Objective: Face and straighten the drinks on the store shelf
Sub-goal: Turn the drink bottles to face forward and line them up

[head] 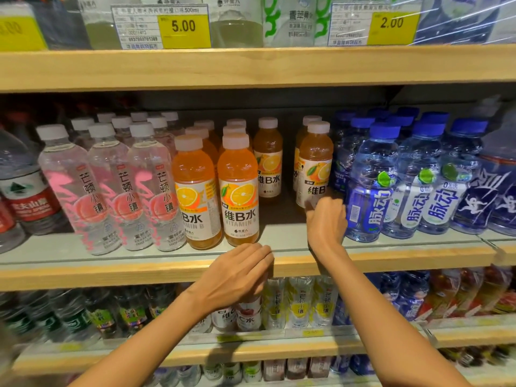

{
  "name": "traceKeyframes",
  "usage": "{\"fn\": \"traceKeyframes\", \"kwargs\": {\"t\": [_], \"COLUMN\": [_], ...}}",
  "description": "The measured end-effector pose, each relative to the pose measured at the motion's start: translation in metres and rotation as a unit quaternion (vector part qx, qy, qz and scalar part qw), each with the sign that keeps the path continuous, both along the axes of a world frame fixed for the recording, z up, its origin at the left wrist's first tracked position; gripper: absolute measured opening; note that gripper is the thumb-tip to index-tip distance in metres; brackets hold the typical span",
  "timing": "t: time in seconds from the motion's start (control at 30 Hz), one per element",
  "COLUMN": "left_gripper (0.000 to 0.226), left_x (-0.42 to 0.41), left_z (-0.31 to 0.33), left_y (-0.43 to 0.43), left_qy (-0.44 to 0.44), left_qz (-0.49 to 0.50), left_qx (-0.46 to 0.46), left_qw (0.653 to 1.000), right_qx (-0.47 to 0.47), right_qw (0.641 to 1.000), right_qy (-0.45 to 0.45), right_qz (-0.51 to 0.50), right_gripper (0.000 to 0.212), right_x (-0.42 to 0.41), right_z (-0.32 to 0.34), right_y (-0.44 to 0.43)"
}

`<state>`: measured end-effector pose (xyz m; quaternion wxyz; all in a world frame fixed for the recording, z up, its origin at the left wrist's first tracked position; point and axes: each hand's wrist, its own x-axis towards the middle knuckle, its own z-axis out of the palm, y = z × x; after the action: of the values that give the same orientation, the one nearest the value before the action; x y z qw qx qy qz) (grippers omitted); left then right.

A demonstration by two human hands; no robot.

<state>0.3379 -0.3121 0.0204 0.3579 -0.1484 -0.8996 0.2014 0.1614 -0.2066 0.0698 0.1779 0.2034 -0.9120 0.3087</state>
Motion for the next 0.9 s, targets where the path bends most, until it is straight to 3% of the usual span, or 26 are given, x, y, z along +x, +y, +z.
{"fn": "traceKeyframes", "kwargs": {"t": [0.17,0.27,0.33,0.53,0.63,0.9], "left_gripper": [0.042,0.046,0.046,0.043,0.042,0.041], "left_x": [0.027,0.03,0.03,0.029,0.028,0.027], "left_z": [-0.013,-0.018,-0.022,-0.022,-0.024,-0.026], "left_y": [-0.032,-0.042,-0.044,-0.044,-0.045,-0.048], "left_qy": [0.038,0.041,0.052,0.064,0.063,0.071], "left_qz": [0.038,0.066,0.072,0.079,0.083,0.087], "left_qx": [-0.048,-0.081,-0.1,-0.123,-0.125,-0.139], "left_qw": [0.997,0.994,0.991,0.987,0.987,0.984], "right_qx": [-0.134,-0.196,-0.188,-0.14,-0.143,-0.183], "right_qw": [0.975,0.944,0.935,0.95,0.953,0.953], "right_qy": [0.056,-0.03,-0.078,-0.1,-0.154,-0.147], "right_qz": [0.166,0.262,0.29,0.26,0.216,0.192], "right_gripper": [0.02,0.026,0.035,0.069,0.08,0.063], "right_x": [0.015,0.015,0.011,-0.003,-0.011,-0.018], "right_z": [-0.004,0.004,0.007,0.005,0.007,0.004], "right_y": [0.012,-0.001,-0.013,-0.058,-0.083,-0.107]}}
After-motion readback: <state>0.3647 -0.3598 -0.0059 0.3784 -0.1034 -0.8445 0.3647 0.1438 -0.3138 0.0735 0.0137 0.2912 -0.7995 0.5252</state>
